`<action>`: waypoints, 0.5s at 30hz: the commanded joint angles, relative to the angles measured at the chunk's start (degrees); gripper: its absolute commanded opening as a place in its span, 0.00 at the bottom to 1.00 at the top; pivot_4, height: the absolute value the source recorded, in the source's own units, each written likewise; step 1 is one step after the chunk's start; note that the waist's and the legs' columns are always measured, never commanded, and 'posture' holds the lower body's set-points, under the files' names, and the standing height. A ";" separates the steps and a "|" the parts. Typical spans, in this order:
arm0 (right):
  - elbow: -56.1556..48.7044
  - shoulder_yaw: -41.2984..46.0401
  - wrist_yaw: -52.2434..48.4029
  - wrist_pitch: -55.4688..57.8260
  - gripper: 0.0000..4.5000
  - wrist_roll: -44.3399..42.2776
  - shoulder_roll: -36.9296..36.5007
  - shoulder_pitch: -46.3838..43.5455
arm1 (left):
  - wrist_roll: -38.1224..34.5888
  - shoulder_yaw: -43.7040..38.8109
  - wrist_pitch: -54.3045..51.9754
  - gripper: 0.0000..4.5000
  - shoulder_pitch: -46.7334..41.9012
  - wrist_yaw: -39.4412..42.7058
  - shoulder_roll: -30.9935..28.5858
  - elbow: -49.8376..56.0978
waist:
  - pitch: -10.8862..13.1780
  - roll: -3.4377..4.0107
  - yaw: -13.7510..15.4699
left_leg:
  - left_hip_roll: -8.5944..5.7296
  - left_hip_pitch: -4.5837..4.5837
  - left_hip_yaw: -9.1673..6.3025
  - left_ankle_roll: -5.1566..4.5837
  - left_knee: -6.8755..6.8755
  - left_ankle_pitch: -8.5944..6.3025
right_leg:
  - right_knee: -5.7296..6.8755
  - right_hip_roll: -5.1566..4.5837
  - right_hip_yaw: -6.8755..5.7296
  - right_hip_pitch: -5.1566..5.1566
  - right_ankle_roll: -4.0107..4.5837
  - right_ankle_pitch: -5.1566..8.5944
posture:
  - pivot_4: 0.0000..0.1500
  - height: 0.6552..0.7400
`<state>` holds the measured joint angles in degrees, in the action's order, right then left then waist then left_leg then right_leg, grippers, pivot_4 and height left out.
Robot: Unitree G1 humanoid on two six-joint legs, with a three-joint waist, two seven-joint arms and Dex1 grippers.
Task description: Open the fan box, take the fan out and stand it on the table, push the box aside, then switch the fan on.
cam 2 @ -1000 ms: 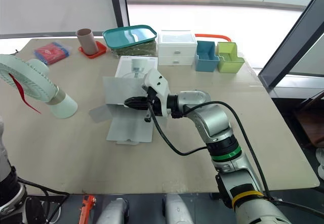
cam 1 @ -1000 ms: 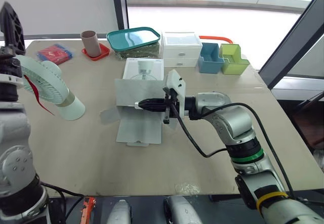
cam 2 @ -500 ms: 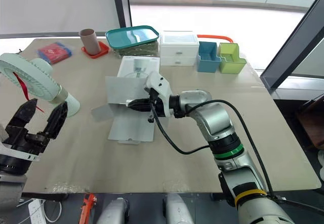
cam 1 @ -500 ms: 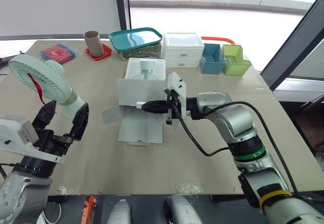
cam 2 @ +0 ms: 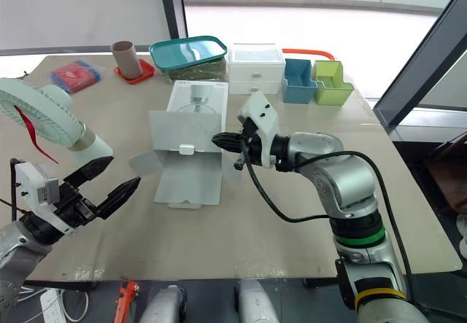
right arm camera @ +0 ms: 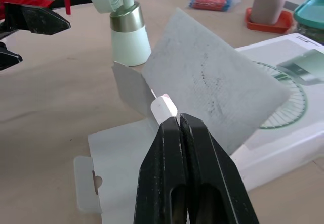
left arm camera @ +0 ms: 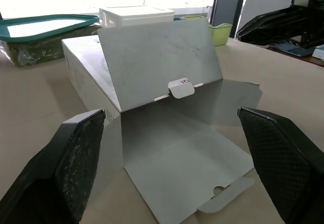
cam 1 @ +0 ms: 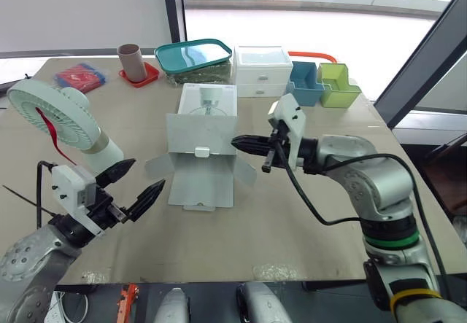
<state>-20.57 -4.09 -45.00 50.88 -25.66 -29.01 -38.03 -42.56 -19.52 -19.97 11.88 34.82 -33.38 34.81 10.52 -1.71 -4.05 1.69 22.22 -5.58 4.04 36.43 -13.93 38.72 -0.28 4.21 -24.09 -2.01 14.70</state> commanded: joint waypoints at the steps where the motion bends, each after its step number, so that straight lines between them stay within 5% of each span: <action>1: -7.96 4.32 2.34 3.82 0.16 -3.46 -2.04 3.10 | 2.13 2.04 2.35 1.00 -2.88 4.58 -0.59 -5.13 | 0.00 0.02 0.10 | -0.01 0.00 0.00 0.00 0.00 0.00 | 0.01 -0.01 0.00 0.00 -0.01 0.00 | 1.00 1.00; 10: -13.43 3.81 12.80 9.36 0.99 -3.49 -1.14 9.08 | 4.81 3.23 4.70 1.00 -8.22 15.97 -3.92 -17.29 | 0.00 0.01 -0.12 | 0.04 -0.02 0.01 -0.02 -0.01 -0.01 | -0.01 0.04 -0.01 -0.01 -0.32 0.19 | 1.00 1.00; 15: -9.02 -0.24 16.28 6.33 0.99 -0.03 1.82 9.06 | 4.01 3.21 3.71 1.00 -9.53 16.55 -3.77 -17.32 | 0.00 0.02 -0.18 | 0.05 0.02 0.07 -0.02 -0.01 0.00 | 0.00 0.03 0.04 -0.05 -0.34 0.19 | 1.00 1.00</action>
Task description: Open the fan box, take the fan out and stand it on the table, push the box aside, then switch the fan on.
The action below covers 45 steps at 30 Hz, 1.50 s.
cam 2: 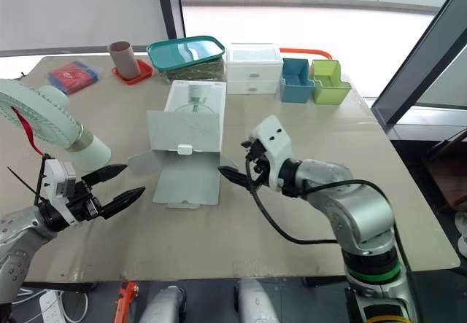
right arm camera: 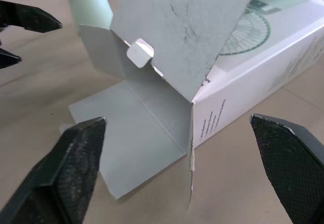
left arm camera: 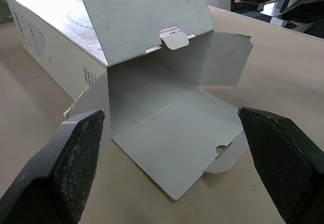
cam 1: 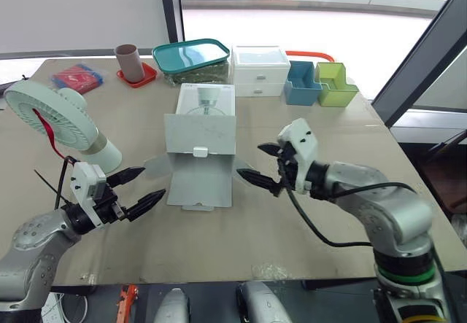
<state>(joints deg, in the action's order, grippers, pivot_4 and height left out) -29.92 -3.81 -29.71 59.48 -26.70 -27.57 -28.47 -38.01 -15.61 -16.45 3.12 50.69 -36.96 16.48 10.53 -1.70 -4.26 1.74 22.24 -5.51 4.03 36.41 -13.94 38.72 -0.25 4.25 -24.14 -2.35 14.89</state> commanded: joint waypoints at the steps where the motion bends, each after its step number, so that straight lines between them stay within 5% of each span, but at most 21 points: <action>1: 0.68 -1.50 0.49 -3.26 0.99 1.51 0.08 -0.09 | -0.40 -0.41 0.21 1.00 -0.79 0.85 -0.14 1.30 | 0.00 0.01 0.04 | -0.01 0.01 0.00 0.00 0.00 0.00 | 0.00 -0.02 0.01 -0.01 -0.01 0.00 | 1.00 1.00; 13: 18.46 -7.83 -1.00 -13.96 0.99 7.89 4.78 -2.34 | -0.68 1.06 -0.64 1.00 2.13 -1.43 2.30 7.16 | -0.01 -0.01 -0.05 | -0.02 0.03 0.00 -0.01 0.01 -0.01 | 0.00 -0.03 0.00 -0.02 0.32 -0.22 | 1.00 1.00; 16: 24.43 -6.35 -0.35 -14.75 0.81 8.02 7.55 -4.55 | -0.73 1.07 -0.84 1.00 3.44 -0.97 1.75 7.85 | 0.00 -0.01 -0.15 | -0.01 -0.02 0.02 -0.01 0.01 -0.01 | 0.01 -0.01 0.02 -0.01 0.34 -0.23 | 1.00 1.00; 23: 25.59 -5.52 -1.67 -15.58 0.13 7.89 9.21 -5.43 | 1.11 0.30 0.08 1.00 3.45 -2.07 1.82 6.72 | 0.00 0.00 -0.04 | -0.03 0.03 0.00 -0.01 0.01 -0.01 | 0.02 -0.04 0.01 -0.01 0.33 -0.22 | 1.00 1.00; 25: 25.78 -5.57 -1.86 -15.57 0.01 8.17 9.33 -5.40 | 1.53 0.53 0.23 1.00 3.53 -2.14 1.98 6.92 | 0.00 0.00 -0.04 | -0.02 0.03 0.00 -0.01 0.01 -0.01 | 0.02 -0.04 0.01 -0.01 0.33 -0.23 | 1.00 1.00; 45: 15.85 5.89 3.43 -7.64 0.01 7.91 1.52 1.35 | 3.19 4.26 0.29 1.00 0.39 0.19 2.75 4.45 | 0.00 0.00 0.07 | -0.04 0.02 0.00 -0.01 0.02 -0.01 | 0.04 -0.04 0.02 -0.01 0.32 -0.23 | 1.00 1.00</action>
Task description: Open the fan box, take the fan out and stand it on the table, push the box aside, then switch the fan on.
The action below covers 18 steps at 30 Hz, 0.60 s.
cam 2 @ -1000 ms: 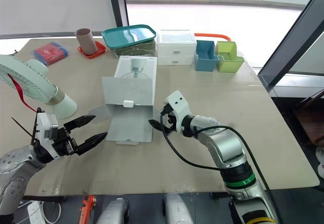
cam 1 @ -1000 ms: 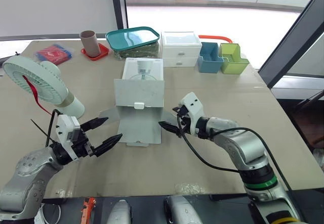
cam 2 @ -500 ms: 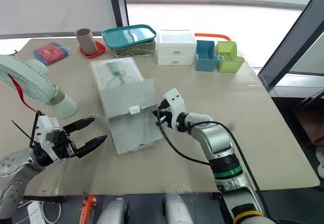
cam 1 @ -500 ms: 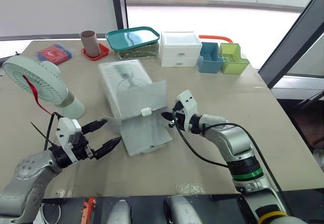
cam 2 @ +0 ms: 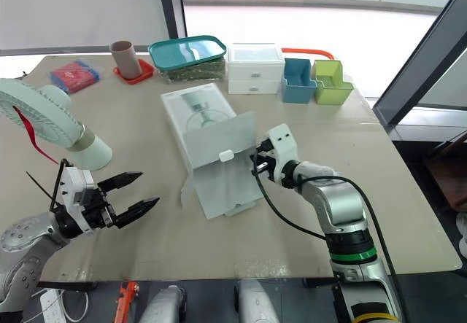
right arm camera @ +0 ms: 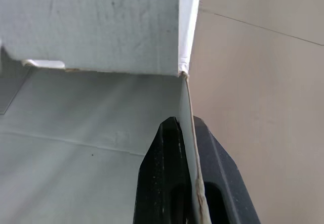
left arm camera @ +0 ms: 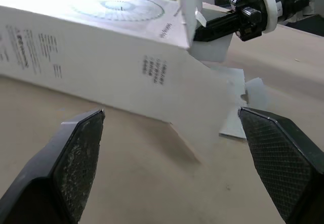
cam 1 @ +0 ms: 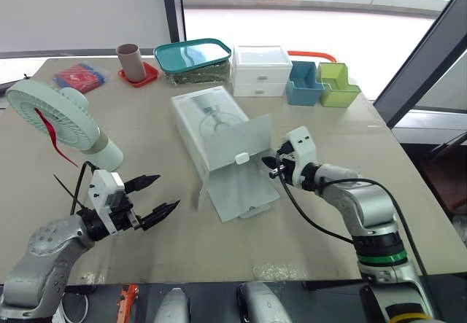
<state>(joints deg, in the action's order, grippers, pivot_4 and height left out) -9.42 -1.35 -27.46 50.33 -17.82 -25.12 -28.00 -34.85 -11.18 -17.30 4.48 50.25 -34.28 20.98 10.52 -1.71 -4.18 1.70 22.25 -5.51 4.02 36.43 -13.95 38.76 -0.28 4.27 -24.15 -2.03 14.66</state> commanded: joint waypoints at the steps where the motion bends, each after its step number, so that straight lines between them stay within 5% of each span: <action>1: -5.67 4.34 1.59 2.27 0.01 -1.12 -1.43 1.66 | 0.08 -0.02 1.15 1.00 -1.32 0.80 0.08 -0.37 | 0.00 0.00 -0.02 | 0.00 0.00 -0.01 0.00 0.00 0.00 | 0.03 0.00 0.00 0.00 0.00 0.00 | 1.00 1.00; 11: -15.79 17.47 6.05 10.75 0.01 -3.03 -5.46 8.98 | 0.36 0.92 0.97 1.00 -3.26 2.62 0.10 -2.41 | 0.00 0.01 0.11 | -0.03 0.00 0.01 0.00 0.01 0.00 | 0.03 -0.01 0.02 0.01 -0.02 0.01 | 1.00 1.00; 18: -12.57 23.37 5.53 8.20 0.01 -1.83 -10.92 11.93 | 0.39 1.30 1.15 1.00 -4.87 3.78 0.01 -4.15 | 0.00 0.01 0.12 | -0.04 -0.03 0.07 0.00 0.01 0.00 | 0.03 -0.01 0.06 0.02 -0.02 0.01 | 1.00 1.00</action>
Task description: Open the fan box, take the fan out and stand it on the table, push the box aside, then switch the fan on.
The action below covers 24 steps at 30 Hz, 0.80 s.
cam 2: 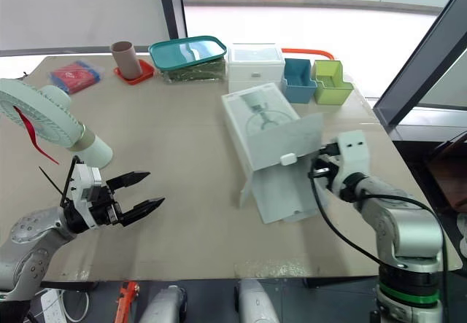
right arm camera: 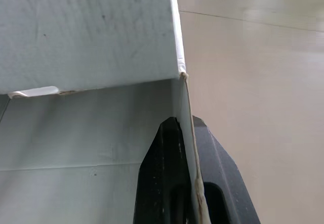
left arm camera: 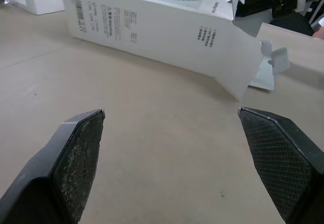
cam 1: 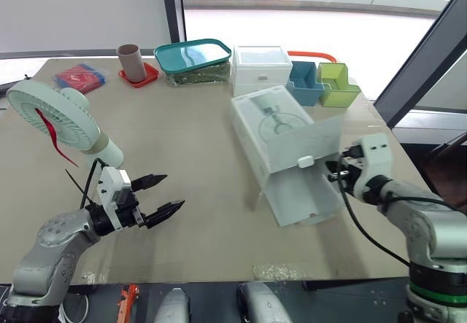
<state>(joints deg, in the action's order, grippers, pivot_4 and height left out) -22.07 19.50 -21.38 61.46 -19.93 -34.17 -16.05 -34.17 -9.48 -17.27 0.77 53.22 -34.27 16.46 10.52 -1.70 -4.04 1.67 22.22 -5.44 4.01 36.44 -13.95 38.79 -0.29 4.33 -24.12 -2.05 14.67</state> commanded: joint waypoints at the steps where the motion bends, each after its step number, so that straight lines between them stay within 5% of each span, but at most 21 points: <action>1: 0.45 2.53 -0.87 -3.97 0.01 0.30 -2.24 0.06 | -0.41 -0.40 1.21 1.00 -1.40 1.00 0.08 0.14 | 0.00 0.00 -0.05 | 0.00 -0.01 0.01 0.00 0.00 0.00 | 0.00 0.00 0.01 0.00 0.00 0.00 | 1.00 1.00; 2: 0.73 2.59 -1.16 -3.73 0.01 -0.46 -2.08 -0.16 | -0.29 -0.28 1.30 1.00 -1.64 1.09 0.10 0.05 | 0.00 0.00 -0.10 | 0.00 -0.02 0.03 0.00 0.00 0.00 | 0.00 0.01 0.03 0.00 -0.01 0.00 | 1.00 1.00; 11: 0.38 2.20 -5.12 -3.96 0.85 -3.87 -3.15 2.74 | 0.87 0.37 2.69 1.00 -2.45 2.07 0.30 -0.31 | -0.01 0.01 -0.06 | 0.02 -0.05 0.08 0.00 0.00 0.00 | 0.01 0.03 0.09 0.02 -0.03 -0.01 | 1.00 1.00; 13: -1.38 3.42 -8.29 -4.33 0.97 -5.57 -5.15 5.27 | 0.81 0.12 2.77 1.00 -2.49 2.40 0.06 -0.72 | -0.01 0.01 0.14 | 0.01 -0.04 0.08 -0.01 0.00 0.00 | 0.00 0.03 0.08 0.02 -0.04 -0.01 | 1.00 1.00; 20: -7.32 12.79 -25.04 -16.77 0.97 -9.07 -12.44 21.50 | 1.24 -0.19 3.52 1.00 -2.76 4.14 -0.97 -2.58 | -0.02 0.05 1.15 | -0.02 -0.08 0.11 -0.09 0.02 -0.05 | -0.03 0.00 0.10 0.08 -0.47 0.25 | 1.00 1.00; 24: -9.47 17.36 -31.65 -19.68 0.97 -17.01 -13.54 20.12 | 0.98 0.25 3.00 1.00 -1.74 5.38 -1.44 -1.74 | -0.02 0.07 0.90 | 0.05 -0.22 0.39 -0.13 0.07 -0.07 | -0.05 0.07 0.32 0.19 -0.47 0.16 | 1.00 1.00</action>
<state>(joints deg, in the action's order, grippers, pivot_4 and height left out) -28.61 33.98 -50.76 43.56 -33.16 -46.30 5.94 -32.68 -8.82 -14.86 -1.33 57.99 -34.99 13.33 10.50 -1.63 -3.13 1.73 21.93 -4.92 3.88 36.51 -14.01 38.75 -0.20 4.75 -23.88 -2.53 14.82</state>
